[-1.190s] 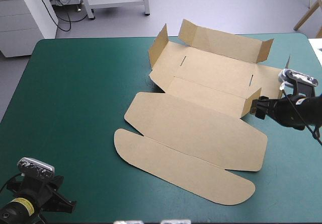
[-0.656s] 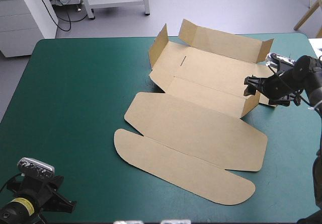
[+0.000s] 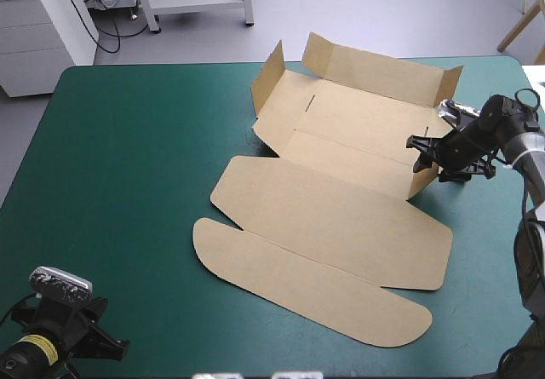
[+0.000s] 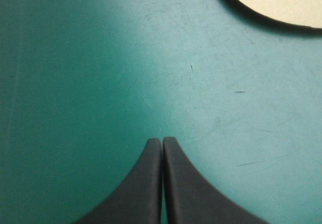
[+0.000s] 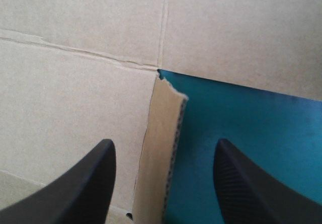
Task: Fold the box
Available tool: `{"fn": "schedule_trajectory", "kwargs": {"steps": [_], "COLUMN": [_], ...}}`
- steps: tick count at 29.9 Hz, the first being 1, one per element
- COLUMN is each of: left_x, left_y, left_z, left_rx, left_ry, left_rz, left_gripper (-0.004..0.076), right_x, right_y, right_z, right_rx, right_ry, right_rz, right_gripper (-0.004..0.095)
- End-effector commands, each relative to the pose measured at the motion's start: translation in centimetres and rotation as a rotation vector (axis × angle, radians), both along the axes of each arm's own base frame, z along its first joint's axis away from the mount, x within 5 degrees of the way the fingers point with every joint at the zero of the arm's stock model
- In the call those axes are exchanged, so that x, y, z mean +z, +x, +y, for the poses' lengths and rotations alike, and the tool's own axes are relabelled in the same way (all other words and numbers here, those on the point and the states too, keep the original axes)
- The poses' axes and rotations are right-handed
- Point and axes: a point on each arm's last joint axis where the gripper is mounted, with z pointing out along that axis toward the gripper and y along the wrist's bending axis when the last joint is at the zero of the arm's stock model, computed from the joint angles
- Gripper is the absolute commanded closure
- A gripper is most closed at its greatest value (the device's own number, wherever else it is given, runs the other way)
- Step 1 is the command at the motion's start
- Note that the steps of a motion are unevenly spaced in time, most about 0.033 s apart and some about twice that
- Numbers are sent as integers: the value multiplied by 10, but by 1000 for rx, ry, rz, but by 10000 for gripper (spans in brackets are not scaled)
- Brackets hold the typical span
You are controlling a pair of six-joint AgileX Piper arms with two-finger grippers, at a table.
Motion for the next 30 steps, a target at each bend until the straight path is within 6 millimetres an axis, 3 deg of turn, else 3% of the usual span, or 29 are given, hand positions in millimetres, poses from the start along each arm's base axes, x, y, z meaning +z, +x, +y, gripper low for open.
{"fn": "schedule_trajectory", "kwargs": {"steps": [1, 7, 12, 19, 30], "left_x": [9, 9, 9, 9, 10], "left_y": [4, 4, 4, 4, 5], "left_z": [-2, -2, -2, -2, -2], "left_rx": [-11, -4, -4, -4, -7], "left_ry": [-18, -24, -24, -24, -22], "left_rz": [-59, -56, -56, -56, -77], "left_gripper": [734, 734, 734, 734, 734], "right_x": [27, 27, 27, 27, 37], "right_y": [-2, -2, -2, -2, 2], "right_z": [1, 1, 1, 1, 1], "right_rx": [3, 4, 5, 6, 181], "right_ry": [-1, -2, -2, -4, -74], "right_rz": [-83, -84, -83, -90, -162], "right_gripper": [518, 787, 922, 927, 927]}}
